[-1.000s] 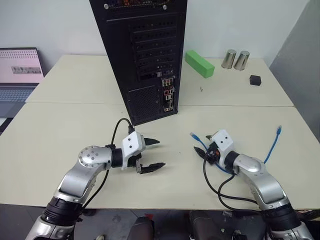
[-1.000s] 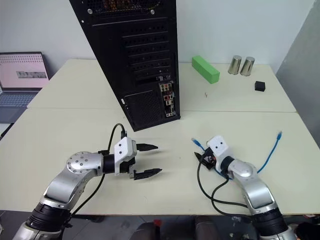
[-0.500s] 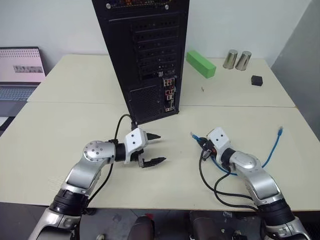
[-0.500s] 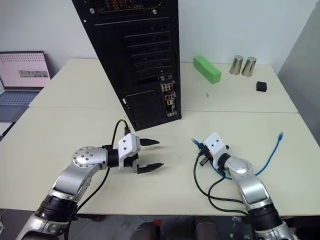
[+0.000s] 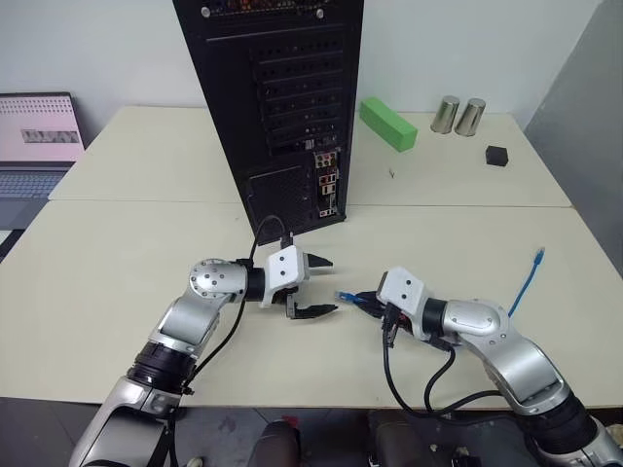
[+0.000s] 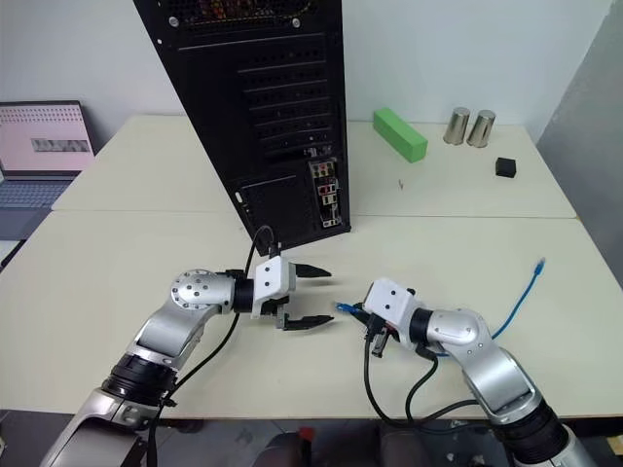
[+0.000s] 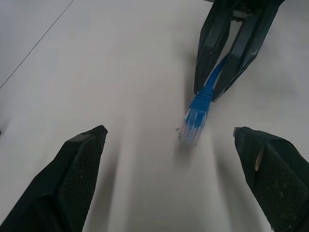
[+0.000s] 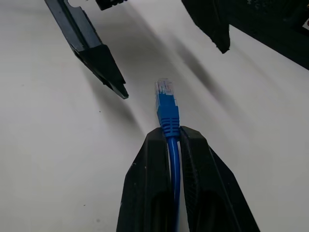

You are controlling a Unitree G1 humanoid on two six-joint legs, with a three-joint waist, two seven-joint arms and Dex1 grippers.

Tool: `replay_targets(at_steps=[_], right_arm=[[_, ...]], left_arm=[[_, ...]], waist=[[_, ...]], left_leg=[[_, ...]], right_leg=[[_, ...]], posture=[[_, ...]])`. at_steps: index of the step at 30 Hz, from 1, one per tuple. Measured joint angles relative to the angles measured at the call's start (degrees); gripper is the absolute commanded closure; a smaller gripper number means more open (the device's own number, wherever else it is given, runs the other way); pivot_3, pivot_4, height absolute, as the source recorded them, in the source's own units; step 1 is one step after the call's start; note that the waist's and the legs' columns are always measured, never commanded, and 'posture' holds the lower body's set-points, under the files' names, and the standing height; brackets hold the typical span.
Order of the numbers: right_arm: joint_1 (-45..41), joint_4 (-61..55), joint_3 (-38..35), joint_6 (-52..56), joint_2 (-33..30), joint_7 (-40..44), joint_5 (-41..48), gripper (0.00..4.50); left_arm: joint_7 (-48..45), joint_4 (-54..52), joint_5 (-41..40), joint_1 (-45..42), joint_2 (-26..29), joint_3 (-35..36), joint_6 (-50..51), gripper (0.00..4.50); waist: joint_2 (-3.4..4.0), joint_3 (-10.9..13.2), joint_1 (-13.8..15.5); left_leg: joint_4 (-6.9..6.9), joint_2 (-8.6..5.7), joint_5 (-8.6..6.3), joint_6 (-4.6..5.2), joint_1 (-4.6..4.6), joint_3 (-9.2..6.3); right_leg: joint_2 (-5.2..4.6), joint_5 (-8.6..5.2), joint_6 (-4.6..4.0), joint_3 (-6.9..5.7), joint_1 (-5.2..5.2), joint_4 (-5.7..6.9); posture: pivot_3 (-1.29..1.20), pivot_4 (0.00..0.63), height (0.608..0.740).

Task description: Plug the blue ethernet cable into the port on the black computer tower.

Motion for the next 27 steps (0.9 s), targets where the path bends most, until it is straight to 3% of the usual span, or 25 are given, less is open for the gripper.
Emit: replay_targets(at_steps=[4,16,20,22,27], right_arm=[[-0.51,-0.24,0.53,0.58,0.02,0.02,0.0,4.45],[-2.03,-0.28,1.97,0.78,0.59,0.03,0.02,4.46],[-2.16,-0.28,2.01,0.78,0.58,0.0,0.01,4.46],[-2.4,-0.28,1.93,0.78,0.42,-0.02,-0.04,4.46],[-2.4,-0.29,2.03,0.73,0.16,0.42,-0.03,4.46]], left_arm=[[-1.43,1.1,0.38,-0.19,-0.21,-0.63,-1.01,0.51],[-1.88,4.75,2.63,-1.36,-2.08,-2.25,-3.99,3.2],[-2.0,5.35,2.99,-1.36,-2.18,-2.34,-4.66,3.9],[-2.21,5.72,3.53,-1.36,-2.21,-2.5,-5.09,4.17],[-2.73,5.87,3.72,-1.35,-2.24,-2.51,-5.54,4.21]], waist=[[0.0,0.0,0.0],[0.0,0.0,-0.01],[0.0,0.0,0.0],[0.0,0.0,0.0],[0.0,0.0,0.0]], left_leg=[[0.0,0.0,0.0,0.0,0.0,-0.02],[0.01,0.0,0.0,0.0,-0.01,-0.02],[0.01,0.0,0.0,0.0,-0.01,-0.02],[0.01,0.0,0.0,0.0,-0.01,-0.02],[0.01,0.0,0.0,0.0,-0.01,-0.03]], right_leg=[[0.0,0.0,0.0,-0.02,0.0,0.0],[0.0,0.0,0.0,-0.02,0.0,0.0],[0.0,0.0,0.0,-0.02,0.0,0.0],[0.0,0.0,0.0,-0.02,0.0,0.0],[0.0,0.0,0.0,-0.03,0.0,0.0]], posture=[[0.0,0.15,0.74],[0.0,0.15,0.74],[0.0,0.15,0.74],[0.0,0.15,0.74],[0.0,0.15,0.74]])
